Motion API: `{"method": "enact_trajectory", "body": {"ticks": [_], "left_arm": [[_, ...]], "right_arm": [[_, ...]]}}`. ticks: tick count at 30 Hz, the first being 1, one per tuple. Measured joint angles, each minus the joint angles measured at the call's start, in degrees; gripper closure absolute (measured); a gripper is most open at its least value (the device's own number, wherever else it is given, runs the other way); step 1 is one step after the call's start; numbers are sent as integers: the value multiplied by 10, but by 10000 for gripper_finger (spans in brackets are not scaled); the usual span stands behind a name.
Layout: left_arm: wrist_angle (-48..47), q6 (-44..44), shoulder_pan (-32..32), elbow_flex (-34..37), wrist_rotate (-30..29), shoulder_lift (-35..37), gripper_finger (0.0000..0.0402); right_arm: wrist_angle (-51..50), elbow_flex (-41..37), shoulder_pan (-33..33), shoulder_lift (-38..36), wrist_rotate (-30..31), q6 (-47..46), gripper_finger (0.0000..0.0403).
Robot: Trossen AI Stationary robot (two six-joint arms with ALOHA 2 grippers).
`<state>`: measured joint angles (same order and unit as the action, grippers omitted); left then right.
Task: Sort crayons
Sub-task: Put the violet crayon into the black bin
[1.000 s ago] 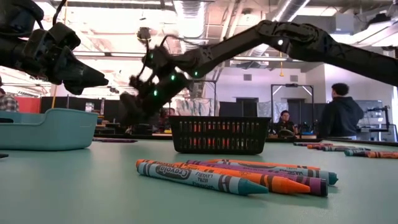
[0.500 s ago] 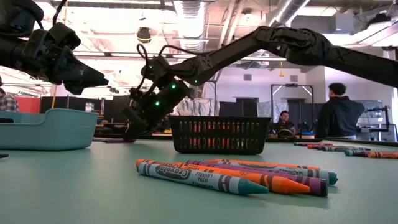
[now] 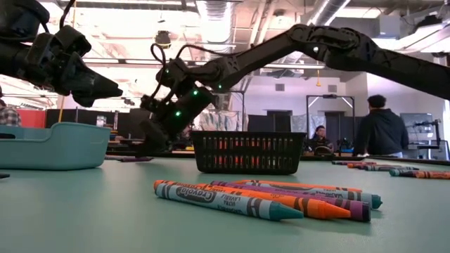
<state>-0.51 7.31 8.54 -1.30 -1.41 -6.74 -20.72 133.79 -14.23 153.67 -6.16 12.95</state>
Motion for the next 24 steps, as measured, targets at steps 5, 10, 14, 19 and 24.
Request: {"method": "enact_trajectory", "body": {"ticks": [5,10,14,19,24], "left_arm": [[0,0,0,0,0,0,276],[0,0,0,0,-1,0,276],[0,0,0,0,-1,0,276],[0,0,0,0,0,0,276],[0,0,0,0,-1,0,276]], "right_arm": [[-53,7,8,-28,0,77,317],[-81,12,11,-44,13,159,317],[-65,10,11,-44,17,180,315],[-28,9,20,-33,16,220,280],[44,10,26,-14,15,226,209]]}}
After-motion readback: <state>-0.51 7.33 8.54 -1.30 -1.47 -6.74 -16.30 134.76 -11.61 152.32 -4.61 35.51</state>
